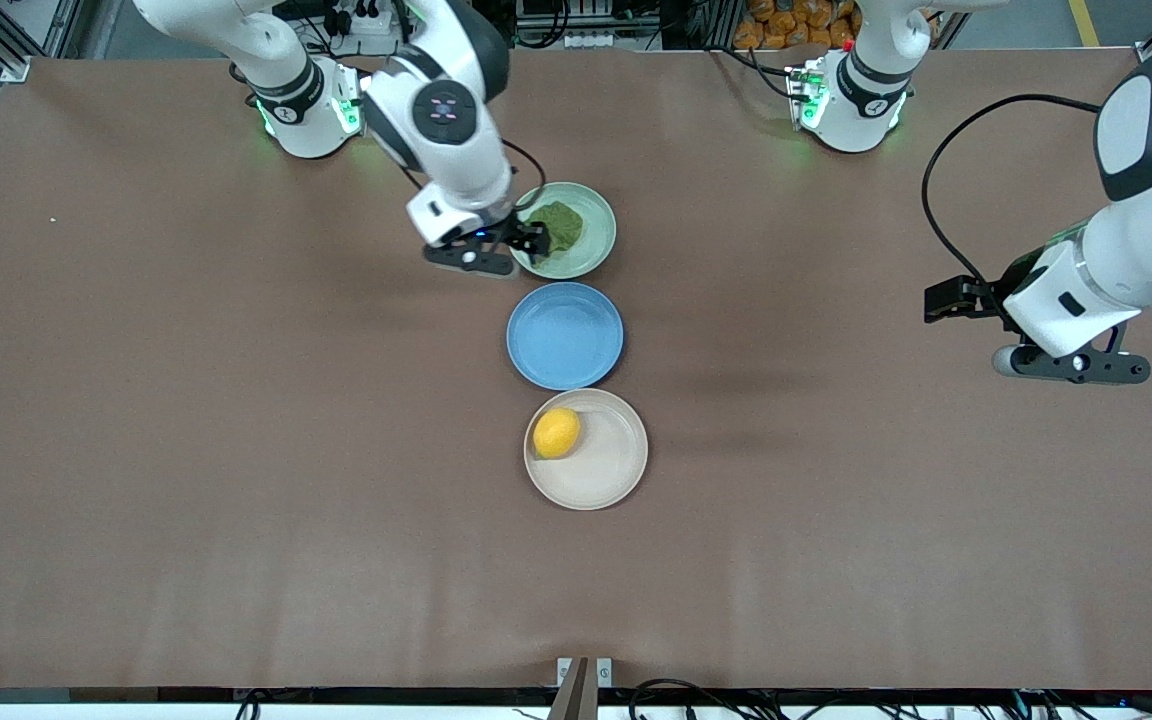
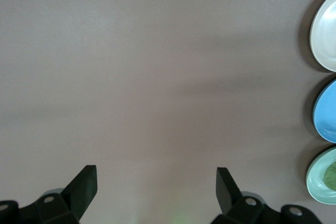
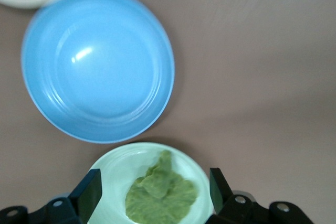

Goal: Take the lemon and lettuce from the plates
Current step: 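Lower the right gripper onto the lettuce while the left gripper approaches, then grasp the lettuce with the right gripper while the left gripper reaches the lemon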

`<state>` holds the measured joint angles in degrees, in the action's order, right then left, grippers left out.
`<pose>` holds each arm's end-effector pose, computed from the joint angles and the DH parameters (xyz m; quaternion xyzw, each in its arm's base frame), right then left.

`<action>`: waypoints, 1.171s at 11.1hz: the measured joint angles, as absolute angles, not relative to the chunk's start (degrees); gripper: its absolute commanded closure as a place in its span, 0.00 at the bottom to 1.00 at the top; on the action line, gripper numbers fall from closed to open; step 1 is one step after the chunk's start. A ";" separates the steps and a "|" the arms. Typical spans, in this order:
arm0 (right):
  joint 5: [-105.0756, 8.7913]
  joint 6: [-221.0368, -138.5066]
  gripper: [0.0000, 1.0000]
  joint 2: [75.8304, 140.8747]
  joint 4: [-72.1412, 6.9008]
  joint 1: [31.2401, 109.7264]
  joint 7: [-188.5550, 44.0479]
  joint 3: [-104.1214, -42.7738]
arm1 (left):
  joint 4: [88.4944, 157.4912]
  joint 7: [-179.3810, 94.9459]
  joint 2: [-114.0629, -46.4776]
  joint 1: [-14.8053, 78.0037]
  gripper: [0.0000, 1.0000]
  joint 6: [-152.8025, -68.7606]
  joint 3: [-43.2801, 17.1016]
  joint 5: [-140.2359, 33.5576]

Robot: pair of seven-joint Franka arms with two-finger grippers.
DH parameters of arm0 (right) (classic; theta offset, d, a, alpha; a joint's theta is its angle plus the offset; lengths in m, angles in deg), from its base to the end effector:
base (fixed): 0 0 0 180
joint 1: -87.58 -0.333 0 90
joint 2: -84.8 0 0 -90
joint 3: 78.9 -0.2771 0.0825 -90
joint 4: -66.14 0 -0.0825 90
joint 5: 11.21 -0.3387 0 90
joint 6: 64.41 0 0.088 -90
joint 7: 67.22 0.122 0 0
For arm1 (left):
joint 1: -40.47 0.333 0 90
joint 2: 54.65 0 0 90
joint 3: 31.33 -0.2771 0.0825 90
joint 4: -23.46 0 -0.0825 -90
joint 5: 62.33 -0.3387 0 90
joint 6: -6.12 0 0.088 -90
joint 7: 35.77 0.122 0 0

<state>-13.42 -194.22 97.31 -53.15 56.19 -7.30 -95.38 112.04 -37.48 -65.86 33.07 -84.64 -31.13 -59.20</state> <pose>0.3570 0.3946 0.3012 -0.9916 0.1201 0.0445 0.0161 0.5447 -0.0792 0.4784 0.9953 -0.0487 -0.0807 0.0211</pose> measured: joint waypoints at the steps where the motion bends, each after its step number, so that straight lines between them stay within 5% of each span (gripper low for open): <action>1: -11.22 -196.52 0.16 100.34 -53.17 53.55 -2.69 -95.39 | 112.04 -37.48 -66.52 33.09 0.00 -84.69 -31.13 -59.19; 5: -6.52 -201.51 0.11 107.89 -53.14 48.27 8.26 -95.50 | 112.03 -37.48 -68.07 33.02 0.00 -85.58 -31.05 -58.98; 8: -5.50 -202.39 0.18 110.17 -53.07 48.12 10.24 -96.22 | 112.08 -38.39 -71.01 30.26 0.00 -89.08 -30.81 -58.65; 11: -3.65 -203.25 0.48 111.69 -53.09 47.76 13.56 -96.70 | 112.04 -43.77 -76.20 25.72 0.00 -95.08 -30.63 -58.64; 13: -2.90 -204.11 0.96 112.76 -53.09 47.57 15.16 -96.73 | 111.94 -46.50 -79.23 22.92 0.00 -100.84 -30.55 -57.94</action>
